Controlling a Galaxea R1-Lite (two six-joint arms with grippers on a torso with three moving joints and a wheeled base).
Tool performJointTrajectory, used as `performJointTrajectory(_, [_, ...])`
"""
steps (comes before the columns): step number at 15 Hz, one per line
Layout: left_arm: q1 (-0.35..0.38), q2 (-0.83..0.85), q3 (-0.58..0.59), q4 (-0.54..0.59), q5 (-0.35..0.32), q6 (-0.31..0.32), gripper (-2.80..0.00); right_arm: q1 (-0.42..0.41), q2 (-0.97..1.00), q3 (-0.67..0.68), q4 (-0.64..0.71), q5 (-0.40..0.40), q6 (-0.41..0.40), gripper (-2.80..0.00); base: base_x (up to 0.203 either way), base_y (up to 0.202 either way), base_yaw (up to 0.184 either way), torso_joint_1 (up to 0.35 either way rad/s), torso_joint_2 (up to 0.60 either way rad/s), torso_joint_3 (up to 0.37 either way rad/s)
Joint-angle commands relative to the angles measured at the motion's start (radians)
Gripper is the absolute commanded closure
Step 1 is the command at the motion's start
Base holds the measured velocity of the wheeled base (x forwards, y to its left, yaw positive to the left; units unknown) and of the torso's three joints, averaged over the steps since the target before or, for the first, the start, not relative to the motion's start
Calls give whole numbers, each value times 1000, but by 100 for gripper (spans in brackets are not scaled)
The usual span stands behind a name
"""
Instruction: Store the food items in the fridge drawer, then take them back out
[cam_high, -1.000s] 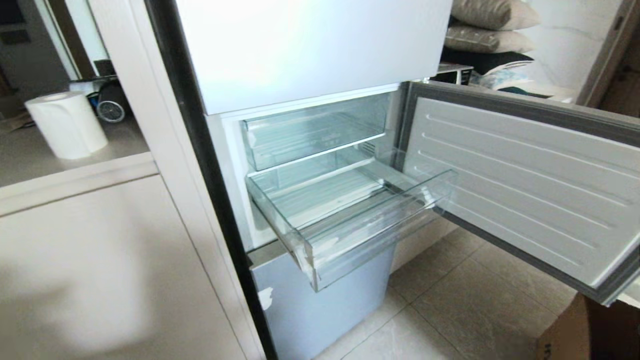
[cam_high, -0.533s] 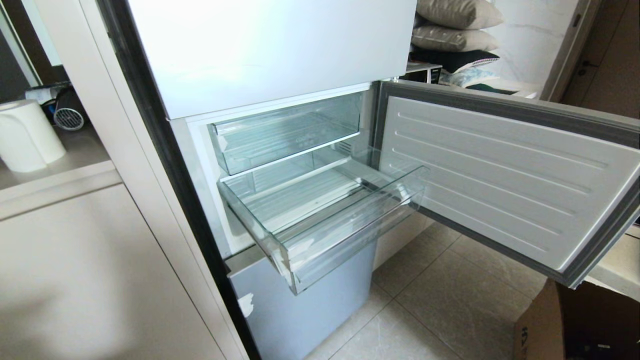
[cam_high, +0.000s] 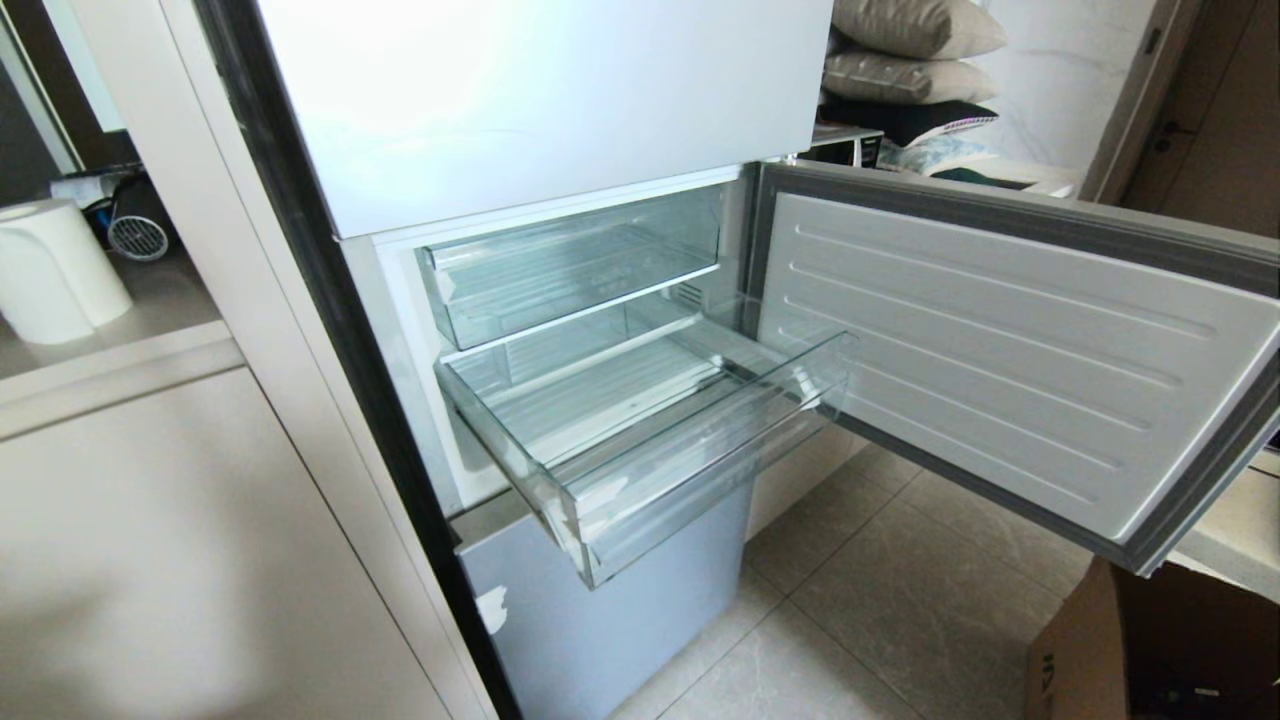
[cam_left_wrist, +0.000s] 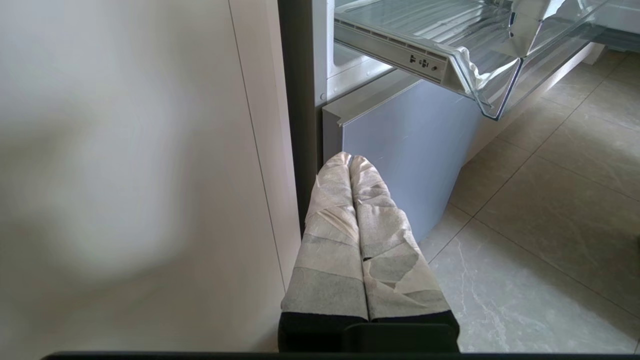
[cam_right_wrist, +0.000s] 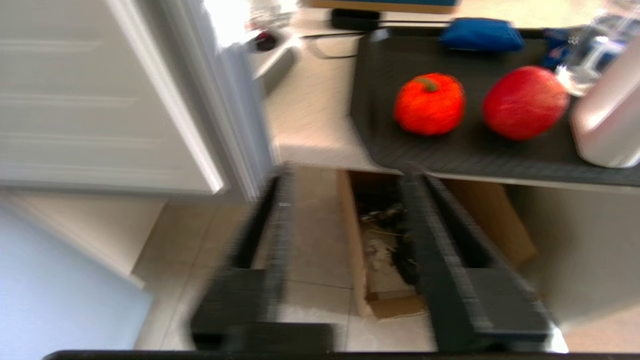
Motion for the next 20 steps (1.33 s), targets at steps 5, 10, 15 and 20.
performJointTrajectory(5, [0,2,0,0,0,0,0,-267,299,-165,-16,153,21,-280,0,0,0,0,0,0])
performJointTrajectory(10, [0,1,0,0,0,0,0,-370,497,-255,-61,200,15,-280,0,0,0,0,0,0])
performJointTrajectory(15, [0,1,0,0,0,0,0,-437,696,-267,-263,284,-24,-280,0,0,0,0,0,0])
performJointTrajectory(20, [0,0,0,0,0,0,0,-439,787,-282,-342,460,-25,-280,0,0,0,0,0,0])
